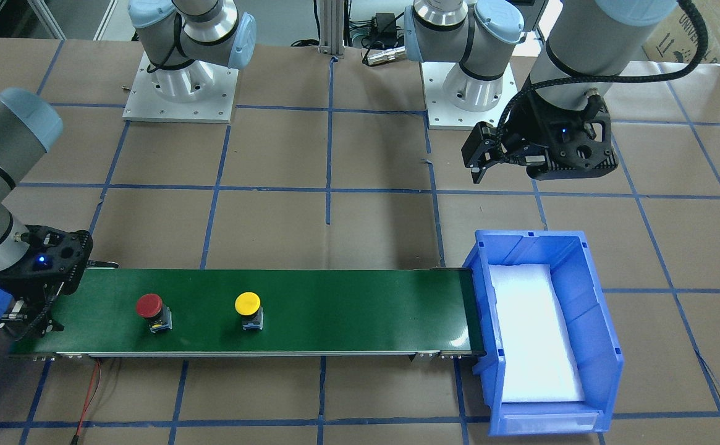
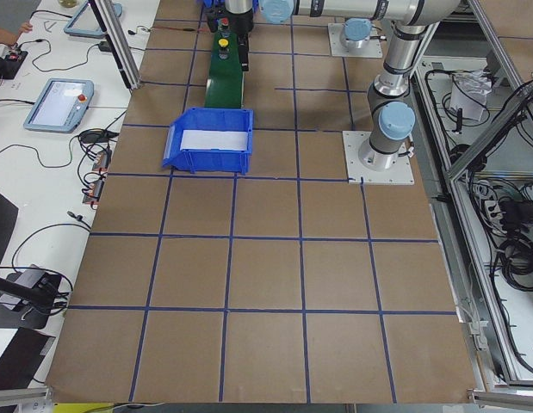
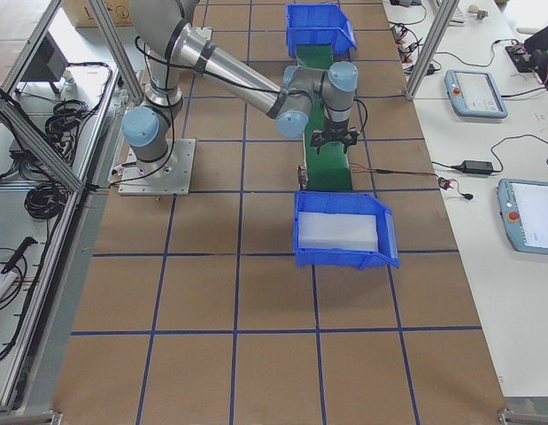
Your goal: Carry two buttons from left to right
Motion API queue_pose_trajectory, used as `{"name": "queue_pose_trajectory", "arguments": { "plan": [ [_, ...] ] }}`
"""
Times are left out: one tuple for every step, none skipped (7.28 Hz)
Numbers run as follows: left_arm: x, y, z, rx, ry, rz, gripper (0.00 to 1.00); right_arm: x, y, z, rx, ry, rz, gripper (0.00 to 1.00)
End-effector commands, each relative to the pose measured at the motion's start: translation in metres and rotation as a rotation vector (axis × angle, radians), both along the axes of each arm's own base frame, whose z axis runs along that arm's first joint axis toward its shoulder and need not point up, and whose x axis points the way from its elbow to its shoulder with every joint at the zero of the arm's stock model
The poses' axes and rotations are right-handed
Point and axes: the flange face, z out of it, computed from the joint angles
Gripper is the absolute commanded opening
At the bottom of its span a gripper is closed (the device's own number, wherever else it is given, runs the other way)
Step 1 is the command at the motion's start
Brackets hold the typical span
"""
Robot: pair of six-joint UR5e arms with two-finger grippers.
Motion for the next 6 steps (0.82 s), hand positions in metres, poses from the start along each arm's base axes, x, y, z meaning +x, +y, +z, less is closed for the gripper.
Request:
{"name": "queue_pose_trajectory", "arguments": {
  "plan": [
    [0.0001, -0.0003, -0.0003, 0.001, 0.002, 0.001, 1.0, -0.0003, -0.0007, -0.002, 0.001, 0.002, 0.008, 1.0],
    [0.0007, 0.0007, 0.0013, -0.002, -0.004, 0.0, 1.0, -0.001, -0.0026, 0.005, -0.012, 0.01, 0.034, 1.0],
    [0.0006, 0.0002, 0.0005, -0.001, -0.002, 0.001, 1.0, -0.0011, -0.0029, 0.0018, -0.008, 0.008, 0.033, 1.0],
    [0.0025, -0.0005, 0.0012, -0.003, 0.002, 0.005, 1.0, -0.0001, -0.003, 0.0043, -0.012, 0.01, 0.034, 0.99],
    [0.0035, -0.0017, 0.0025, -0.01, 0.008, 0.01, 1.0, 0.0, -0.0026, 0.0036, -0.011, 0.009, 0.034, 1.0],
    [0.0057, 0.0, 0.0047, -0.012, -0.005, 0.011, 1.0, 0.0005, -0.0014, -0.001, -0.002, 0.005, 0.036, 1.0]
  ]
}}
